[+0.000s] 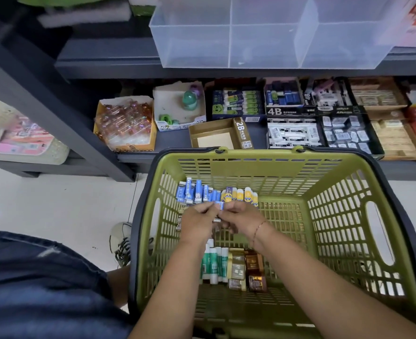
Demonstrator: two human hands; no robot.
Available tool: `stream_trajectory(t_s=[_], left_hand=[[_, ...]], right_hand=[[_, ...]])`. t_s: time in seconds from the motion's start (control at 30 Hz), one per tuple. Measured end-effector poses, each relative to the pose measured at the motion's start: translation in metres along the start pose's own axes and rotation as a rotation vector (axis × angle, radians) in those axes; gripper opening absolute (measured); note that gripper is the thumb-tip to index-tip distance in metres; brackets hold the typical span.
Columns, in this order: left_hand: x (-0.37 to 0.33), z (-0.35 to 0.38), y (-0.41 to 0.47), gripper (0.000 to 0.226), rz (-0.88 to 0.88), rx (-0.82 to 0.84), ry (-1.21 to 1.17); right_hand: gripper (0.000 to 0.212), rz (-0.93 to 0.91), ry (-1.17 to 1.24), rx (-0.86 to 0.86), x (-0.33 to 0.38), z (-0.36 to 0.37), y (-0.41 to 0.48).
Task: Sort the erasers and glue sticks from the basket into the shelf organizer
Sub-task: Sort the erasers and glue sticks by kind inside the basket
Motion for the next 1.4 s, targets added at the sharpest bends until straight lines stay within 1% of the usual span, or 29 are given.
stream_trajectory(t_s=[0.07,0.1,0.13,0.17,0.23,0.27,0.3,0.33,0.37,0.43,0.47,0.53,0.6,0.67,0.8,0.87,0.93,0.97,1.03,1.1,1.13,1.17,1.2,1.27,1.4], left_hand=[[-0.016,-0.008,-0.002,0.021,0.094,-0.006,0.142],[-0.026,-0.012,-0.004,0.023,0.175,-0.029,0.271],[-0.038,-0.018,-0.006,0.026,0.292,-0.085,0.383],[-0.052,-0.025,-0.011,0.027,0.443,-0.179,0.438],[-0.082,-0.045,-0.020,0.022,0.699,-0.384,0.430],[-0.091,-0.057,-0.018,0.021,0.766,-0.474,0.424],[-0.094,-0.069,-0.011,0.023,0.781,-0.529,0.440],[-0.093,-0.080,-0.002,0.027,0.745,-0.541,0.463],[-0.088,-0.090,0.008,0.032,0.660,-0.505,0.472],[-0.072,-0.097,0.022,0.039,0.450,-0.358,0.468],[-0.067,-0.096,0.025,0.042,0.382,-0.297,0.501],[-0.065,-0.091,0.026,0.045,0.374,-0.243,0.566],[-0.068,-0.089,0.027,0.042,0.402,-0.239,0.571],[-0.067,-0.090,0.031,0.041,0.406,-0.239,0.562],[-0.063,-0.091,0.035,0.042,0.389,-0.241,0.577],[-0.063,-0.091,0.037,0.043,0.386,-0.243,0.588],[-0.064,-0.091,0.036,0.044,0.392,-0.248,0.608],[-0.064,-0.091,0.035,0.044,0.394,-0.249,0.616],[-0.064,-0.090,0.035,0.044,0.392,-0.249,0.612],[-0.064,-0.090,0.035,0.042,0.388,-0.247,0.601],[-0.064,-0.090,0.035,0.042,0.391,-0.248,0.600],[-0.065,-0.090,0.035,0.041,0.393,-0.248,0.598],[-0.065,-0.089,0.035,0.041,0.395,-0.248,0.600],[-0.065,-0.089,0.035,0.040,0.392,-0.242,0.617],[-0.065,-0.089,0.036,0.038,0.385,-0.245,0.621]], right_hand=[[0.008,-0.026,0.015,0.009,0.009,0.008,0.004],[0.009,-0.029,0.014,0.019,0.014,0.012,0.007],[0.010,-0.027,0.008,0.021,0.019,0.015,0.010],[0.012,-0.016,0.000,0.008,0.024,0.017,0.012],[0.011,0.012,-0.016,-0.074,0.032,0.019,0.020],[0.008,0.028,-0.008,-0.120,0.034,0.019,0.027],[0.007,0.042,0.009,-0.158,0.036,0.021,0.031],[0.007,0.057,0.023,-0.187,0.035,0.024,0.038],[0.007,0.065,0.036,-0.208,0.035,0.027,0.043],[0.018,0.058,-0.004,-0.226,0.031,0.033,0.054],[0.024,0.056,-0.041,-0.230,0.030,0.035,0.058],[0.027,0.054,-0.060,-0.239,0.028,0.037,0.061],[0.020,0.045,-0.031,-0.243,0.025,0.038,0.064],[0.012,-0.002,-0.137,-0.260,0.021,0.037,0.069],[0.024,-0.094,-0.316,-0.274,0.025,0.030,0.058],[0.016,-0.151,-0.366,-0.330,0.029,0.016,0.045],[0.003,-0.176,-0.372,-0.465,0.026,-0.010,0.038],[0.009,-0.150,-0.347,-0.542,0.023,-0.025,0.036],[0.035,-0.039,-0.325,-0.631,0.014,-0.047,0.036],[0.075,0.119,-0.375,-0.600,0.005,-0.055,0.039],[0.093,0.180,-0.385,-0.561,0.002,-0.054,0.042],[0.104,0.227,-0.390,-0.523,0.000,-0.051,0.044],[0.110,0.257,-0.397,-0.494,-0.001,-0.046,0.046],[0.114,0.288,-0.418,-0.478,-0.001,-0.035,0.052],[0.118,0.296,-0.474,-0.569,0.004,-0.013,0.062]])
Point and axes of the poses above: each hand's wrist, its own y-axis towards the middle knuckle, its own z-axis out of the palm, x = y × z, the point moved 3 cm from there along y, towards the middle knuckle, and after that the axes turned 4 degrees about z, right-handed, at the moved point
